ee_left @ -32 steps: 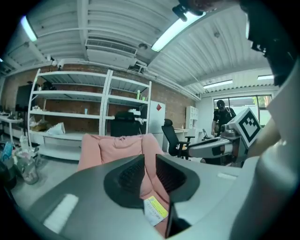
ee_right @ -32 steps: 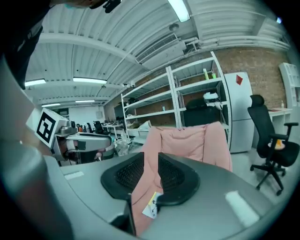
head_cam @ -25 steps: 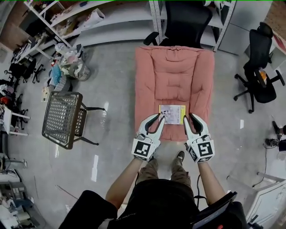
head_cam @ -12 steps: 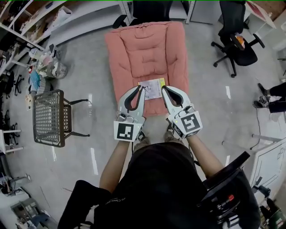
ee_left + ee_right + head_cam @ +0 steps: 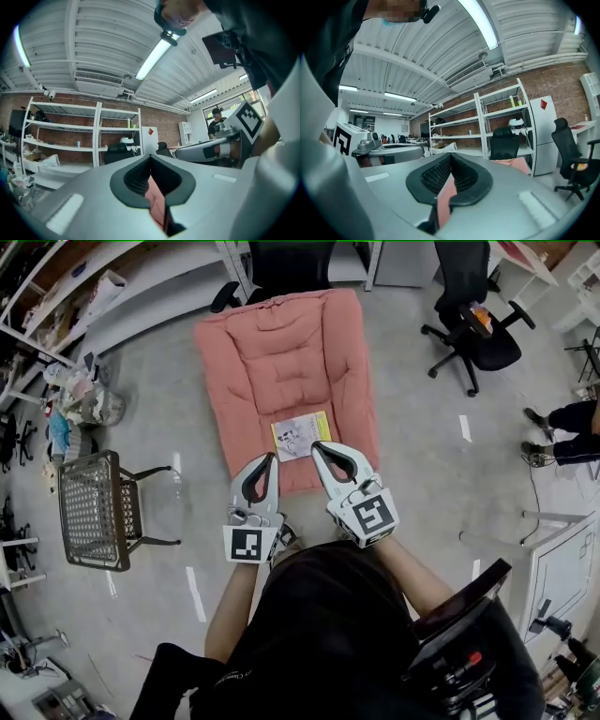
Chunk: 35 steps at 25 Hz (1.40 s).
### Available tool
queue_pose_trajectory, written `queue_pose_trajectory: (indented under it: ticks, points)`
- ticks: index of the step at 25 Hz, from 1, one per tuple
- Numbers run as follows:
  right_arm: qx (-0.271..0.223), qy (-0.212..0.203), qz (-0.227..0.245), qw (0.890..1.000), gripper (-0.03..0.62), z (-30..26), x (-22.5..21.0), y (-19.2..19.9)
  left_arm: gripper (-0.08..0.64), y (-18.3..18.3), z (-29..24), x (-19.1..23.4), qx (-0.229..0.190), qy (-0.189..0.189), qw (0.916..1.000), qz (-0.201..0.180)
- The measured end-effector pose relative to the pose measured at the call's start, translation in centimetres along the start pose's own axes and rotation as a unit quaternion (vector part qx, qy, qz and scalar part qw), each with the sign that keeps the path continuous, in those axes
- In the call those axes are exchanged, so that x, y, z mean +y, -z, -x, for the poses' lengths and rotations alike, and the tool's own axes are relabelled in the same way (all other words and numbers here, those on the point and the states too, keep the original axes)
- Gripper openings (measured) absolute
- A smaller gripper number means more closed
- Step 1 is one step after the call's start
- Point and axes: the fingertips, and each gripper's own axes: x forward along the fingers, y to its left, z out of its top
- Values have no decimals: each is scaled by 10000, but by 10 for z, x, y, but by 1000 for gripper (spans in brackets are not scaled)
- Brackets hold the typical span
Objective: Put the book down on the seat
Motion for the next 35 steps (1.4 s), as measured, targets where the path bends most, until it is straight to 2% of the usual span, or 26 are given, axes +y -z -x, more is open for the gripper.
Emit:
queue_pose_trajectory:
  ticks: [2, 4, 7, 10, 14, 18, 23, 29, 35]
  points:
    - [-36, -5, -1, 10000, 12, -1, 0, -3, 0, 1, -1, -4, 43, 57, 10000, -21]
    - [-72, 14, 44, 10000, 12, 2, -3, -7, 0, 1, -6, -7, -90, 49, 9999, -6]
    - [-141, 41, 122, 9998, 12, 8, -11, -8, 0, 8, -14, -18, 173, 123, 9997, -141]
    - [-161, 17, 169, 9997, 12, 15, -17, -12, 0, 8, -20, -29, 249, 130, 9996, -81]
    - [-220, -83, 105, 9997, 12, 25, -17, -13, 0, 5, -17, -36, 299, -5, 9996, -1]
    - [-150, -249, -322, 9991, 12, 38, -25, -3, 0, 4, -9, -47, 328, -252, 9991, 33]
    - [63, -392, -323, 9987, 12, 57, -21, 23, 0, 13, 16, -65, 557, -395, 9977, 53]
    - [-44, -170, -72, 9998, 12, 86, 18, 25, 0, 6, 64, -75, 247, -270, 9991, 195]
    - [31, -27, -119, 9999, 12, 119, 91, 20, 0, -6, 126, -84, 182, 19, 9989, 437]
